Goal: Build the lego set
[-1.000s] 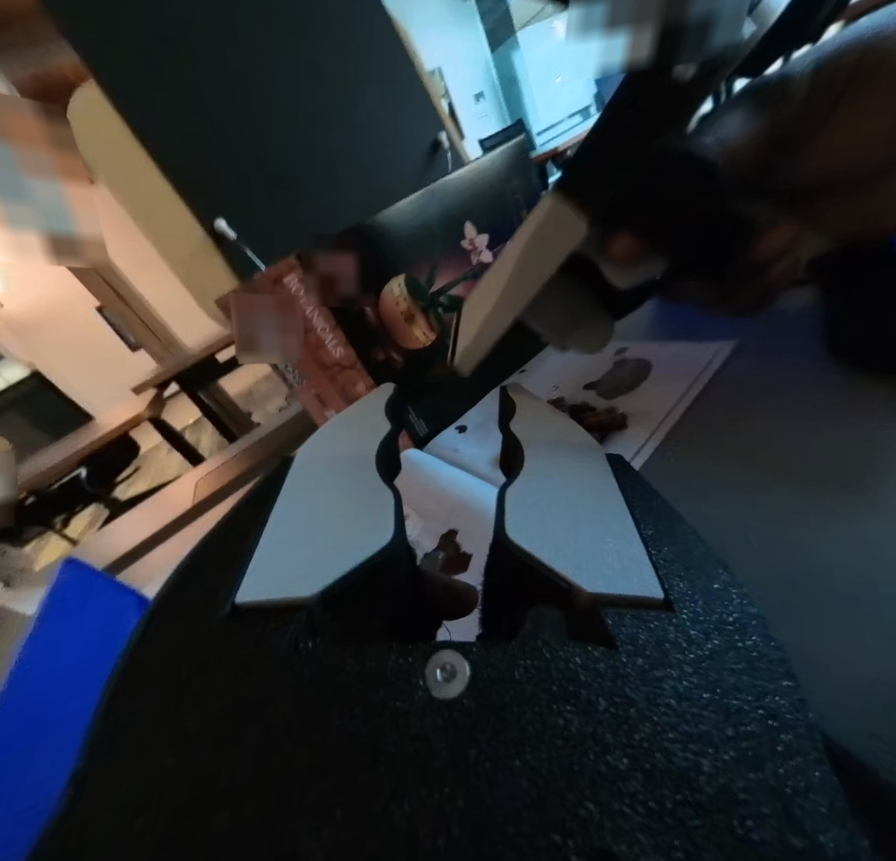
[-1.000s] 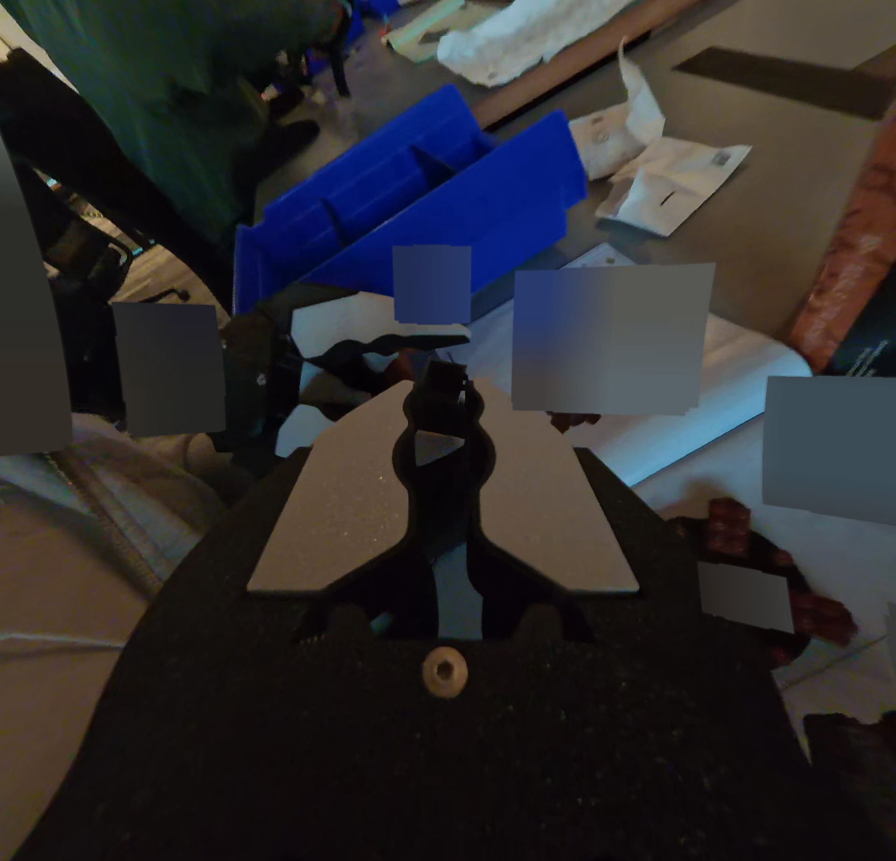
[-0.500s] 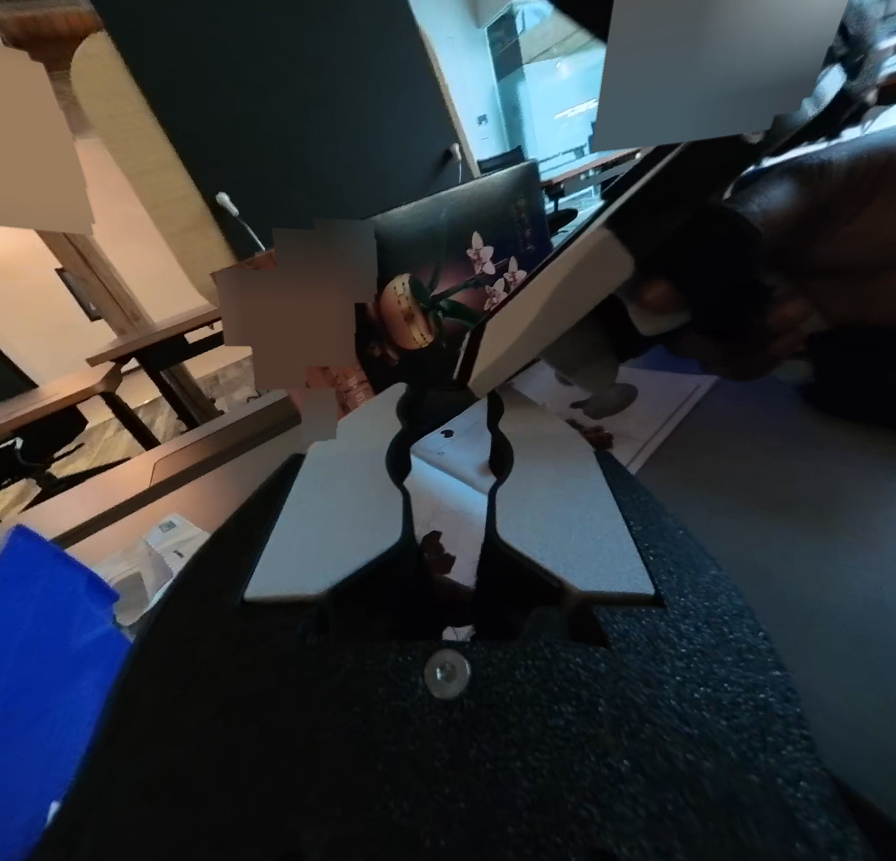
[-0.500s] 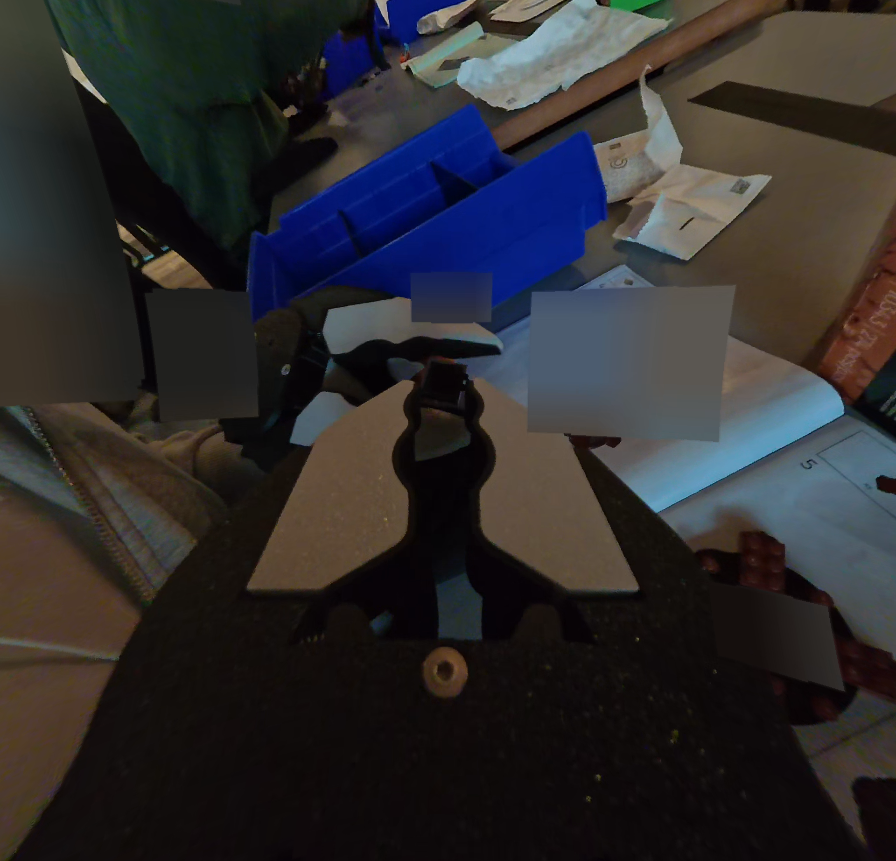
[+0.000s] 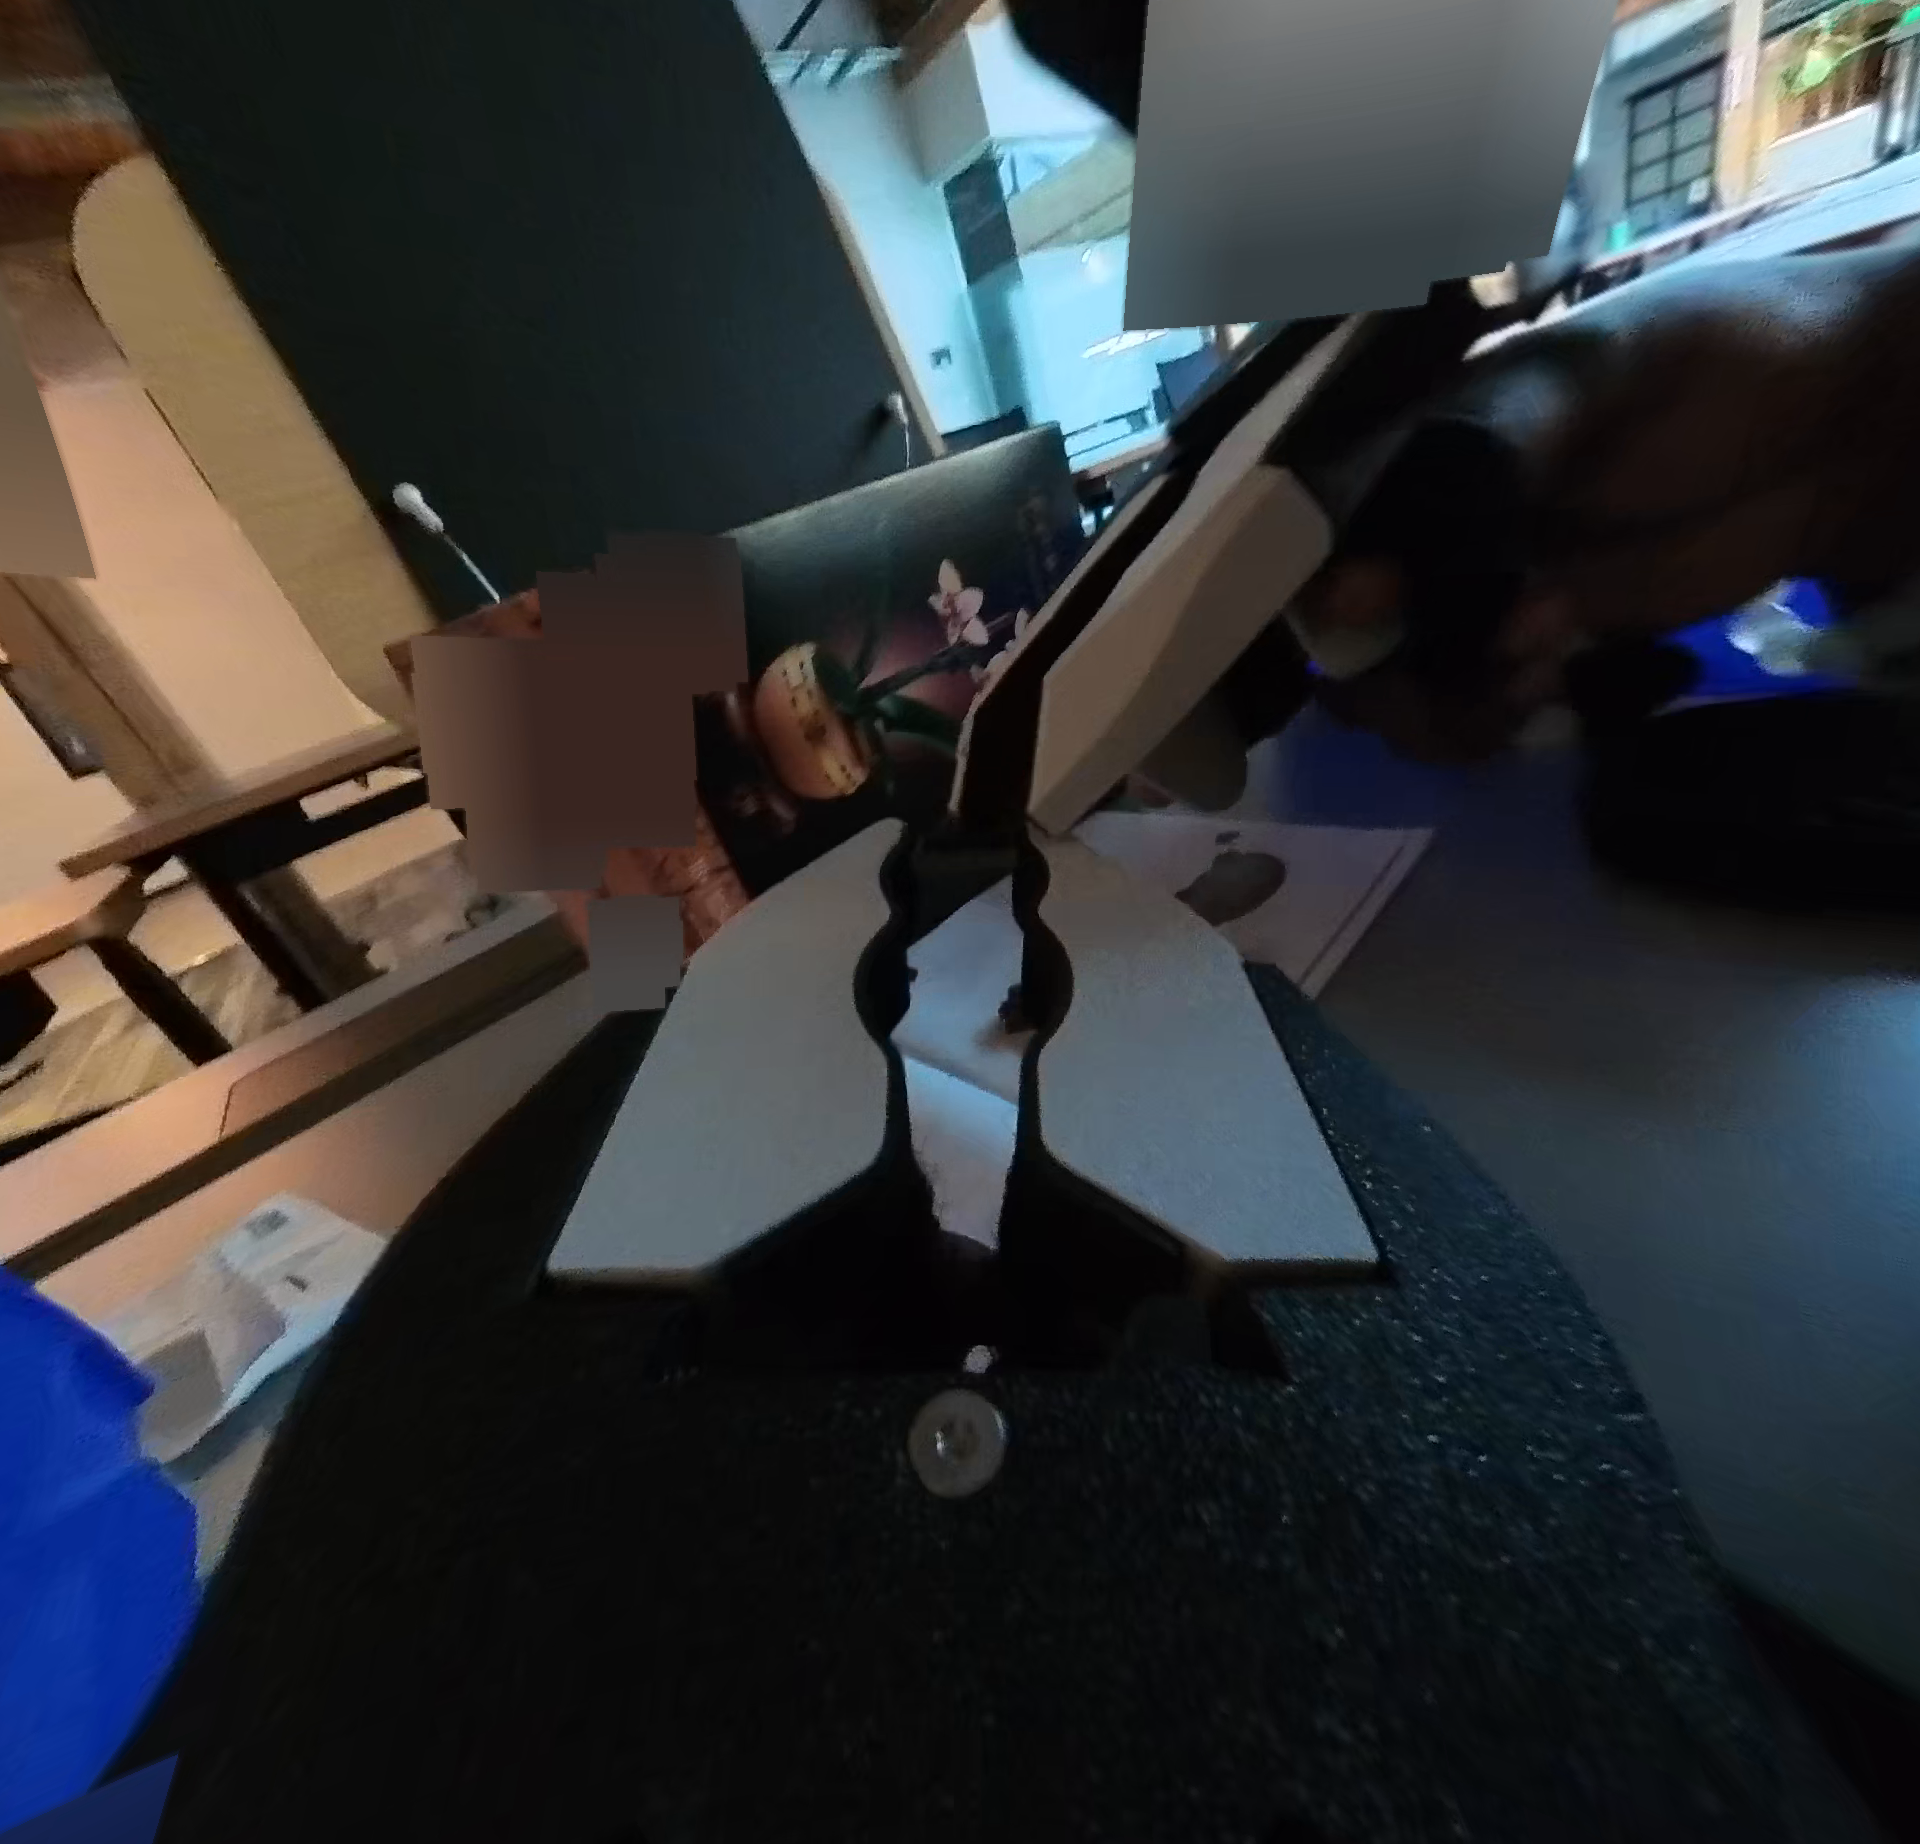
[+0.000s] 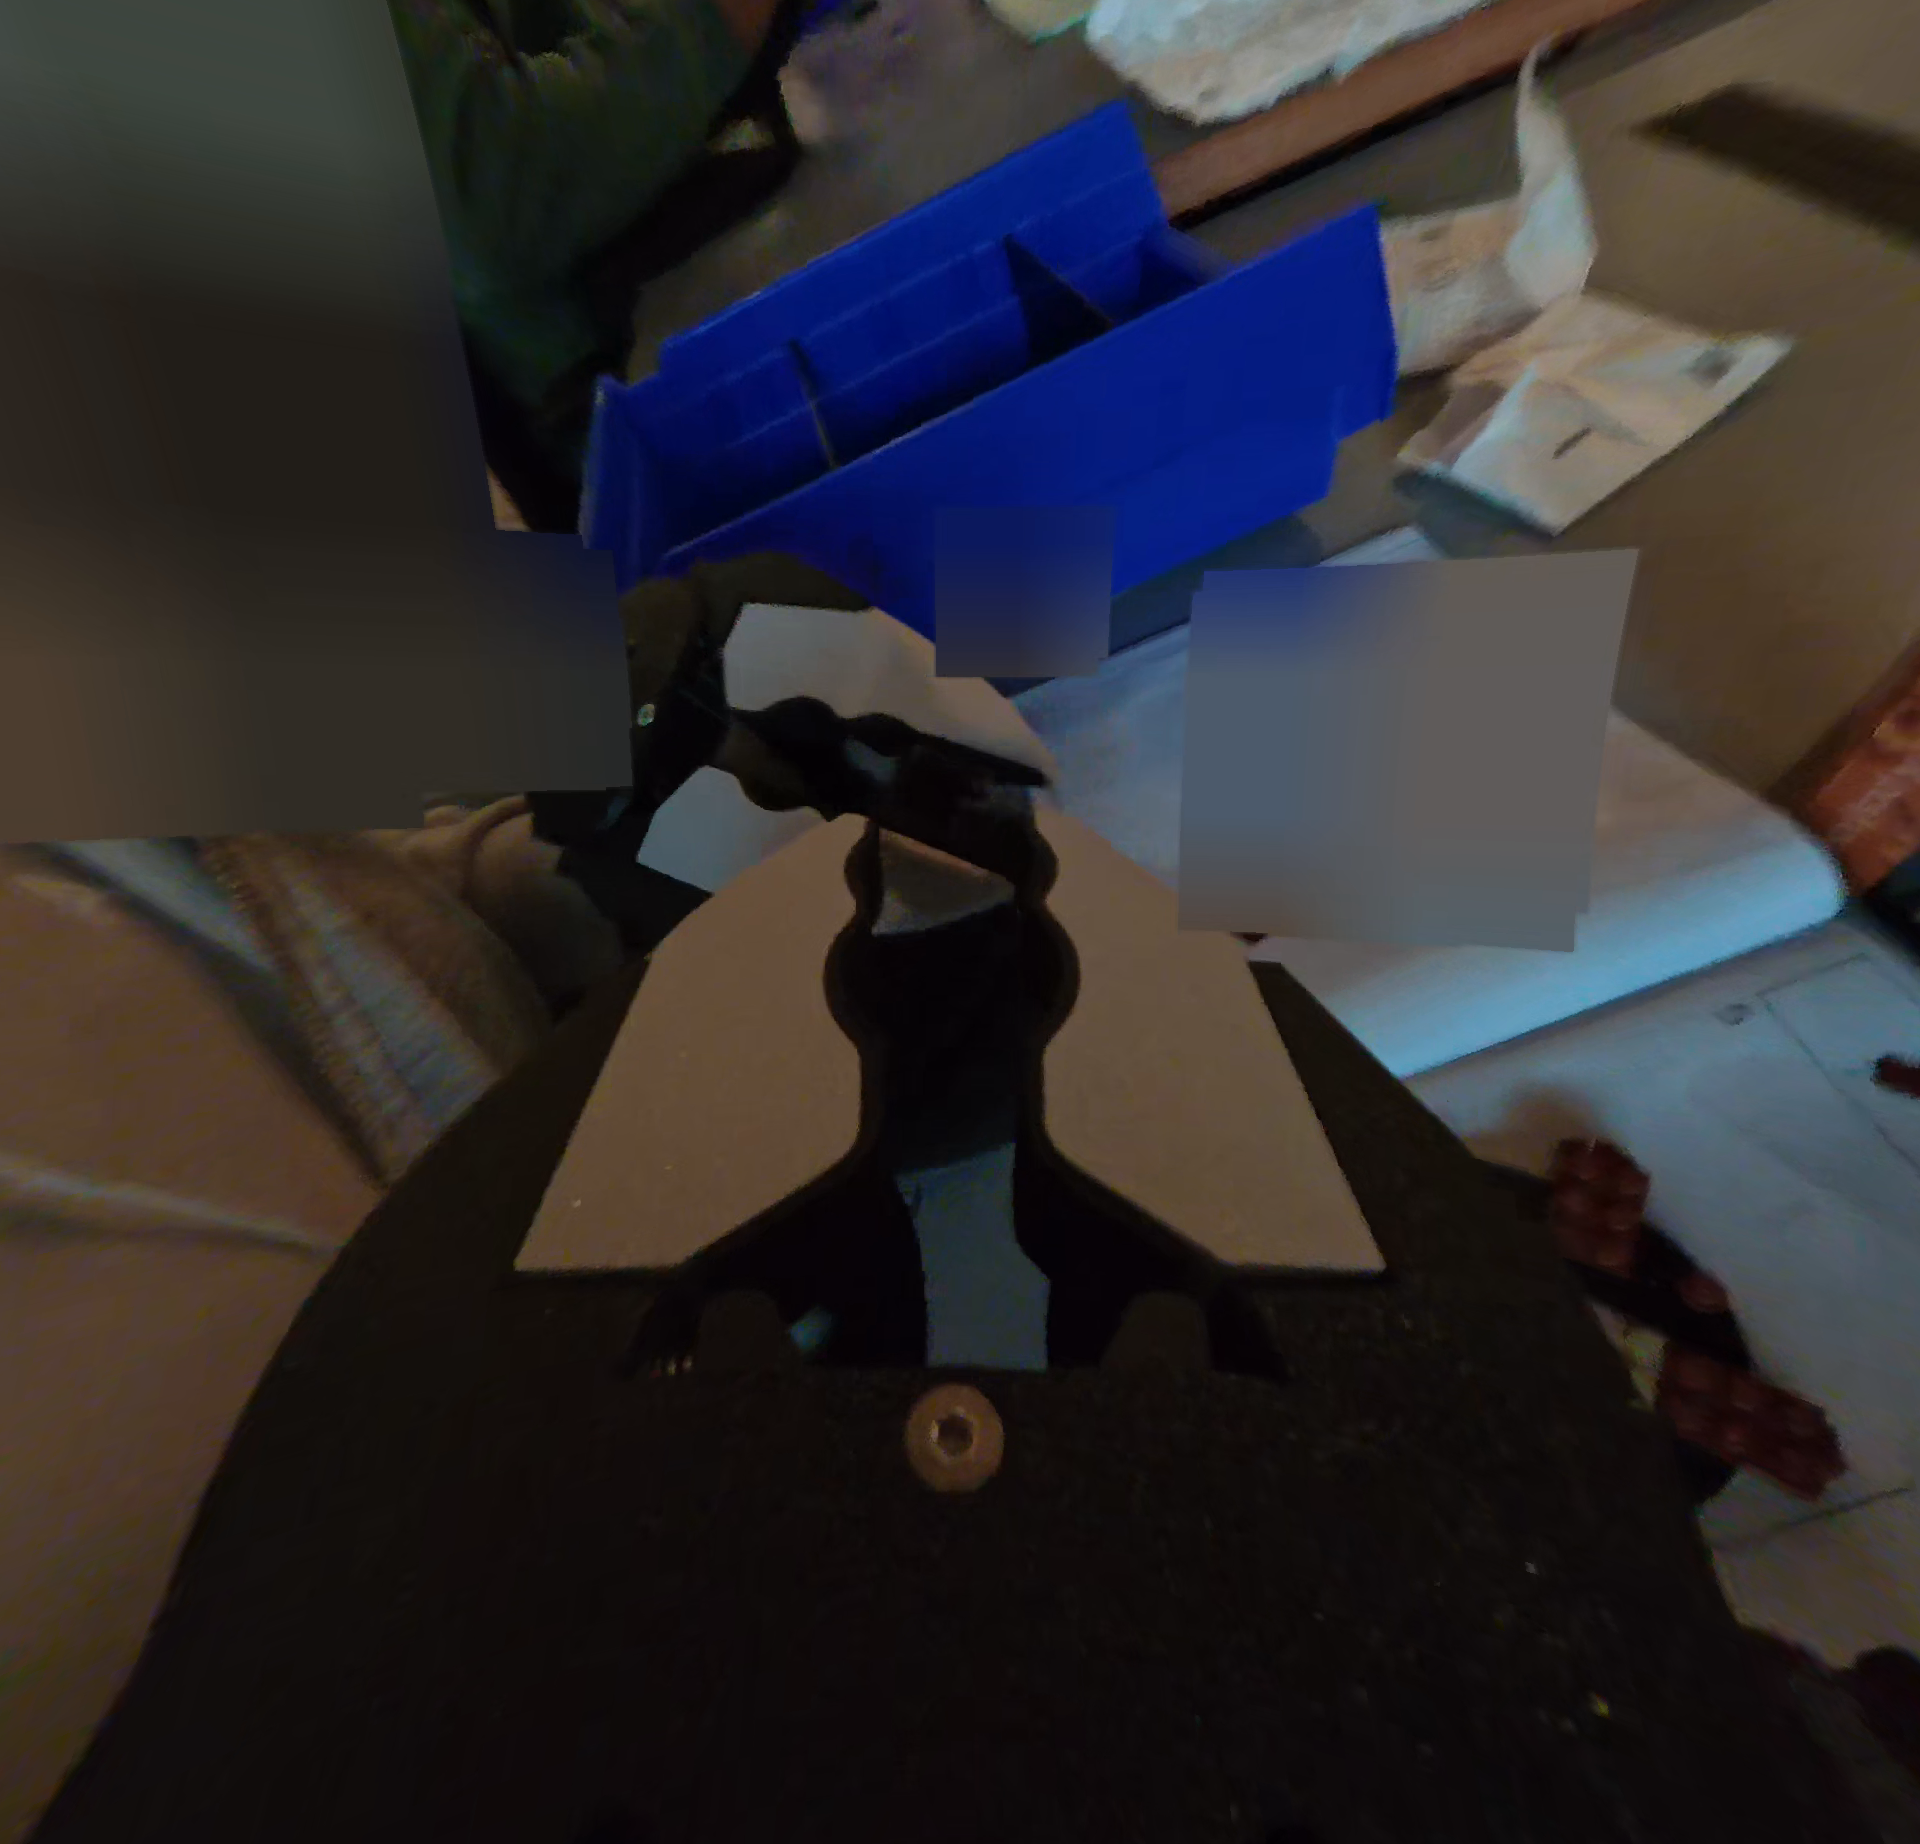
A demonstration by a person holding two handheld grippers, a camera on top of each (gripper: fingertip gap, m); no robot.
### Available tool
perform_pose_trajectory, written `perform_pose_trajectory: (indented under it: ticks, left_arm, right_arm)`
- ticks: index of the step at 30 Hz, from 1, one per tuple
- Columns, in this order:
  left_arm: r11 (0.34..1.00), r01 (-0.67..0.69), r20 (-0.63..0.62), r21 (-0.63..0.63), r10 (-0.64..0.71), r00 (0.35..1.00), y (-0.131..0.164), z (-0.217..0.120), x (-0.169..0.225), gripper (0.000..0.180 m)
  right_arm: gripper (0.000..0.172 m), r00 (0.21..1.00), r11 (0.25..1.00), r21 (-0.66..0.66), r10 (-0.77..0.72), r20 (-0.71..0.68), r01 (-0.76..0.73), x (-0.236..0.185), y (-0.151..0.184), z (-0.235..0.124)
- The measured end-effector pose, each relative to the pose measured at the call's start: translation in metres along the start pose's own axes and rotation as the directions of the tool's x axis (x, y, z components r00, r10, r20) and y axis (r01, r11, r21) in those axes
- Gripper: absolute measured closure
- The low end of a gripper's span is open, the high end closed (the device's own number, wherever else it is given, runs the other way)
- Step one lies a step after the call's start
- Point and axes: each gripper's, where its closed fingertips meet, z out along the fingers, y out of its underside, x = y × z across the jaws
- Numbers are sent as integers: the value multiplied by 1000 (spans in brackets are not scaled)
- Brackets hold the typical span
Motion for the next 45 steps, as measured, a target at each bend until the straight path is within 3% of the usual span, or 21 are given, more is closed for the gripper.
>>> perform_pose_trajectory:
  ticks: [6, 20, 28, 30, 33, 45]
  left_arm:
    - [990, -139, -8, -21, 139, 990, 2, 1, 9, 164]
    - [966, -236, -11, -107, 236, 972, 16, 4, 12, 164]
    - [967, -222, -27, -127, 221, 975, 22, 5, 12, 164]
    - [966, -223, -31, -131, 221, 975, 23, 5, 13, 164]
    - [963, -234, -40, -131, 230, 972, 23, 4, 15, 164]
    - [948, -259, -64, -187, 252, 966, 33, 7, 18, 164]
  right_arm:
    - [160, 961, 976, 28, 209, 181, -218, -7, -5, -5]
    - [166, 991, 989, -53, 136, 16, -135, 7, 13, 2]
    - [166, 987, 984, -89, 155, 30, -152, 8, 17, 3]
    - [150, 971, 973, -104, 215, 103, -205, 1, 16, 3]
    - [163, 977, 975, -115, 201, 71, -192, 7, 20, 3]
    - [161, 992, 980, -157, 125, 1, -124, 13, 27, 4]
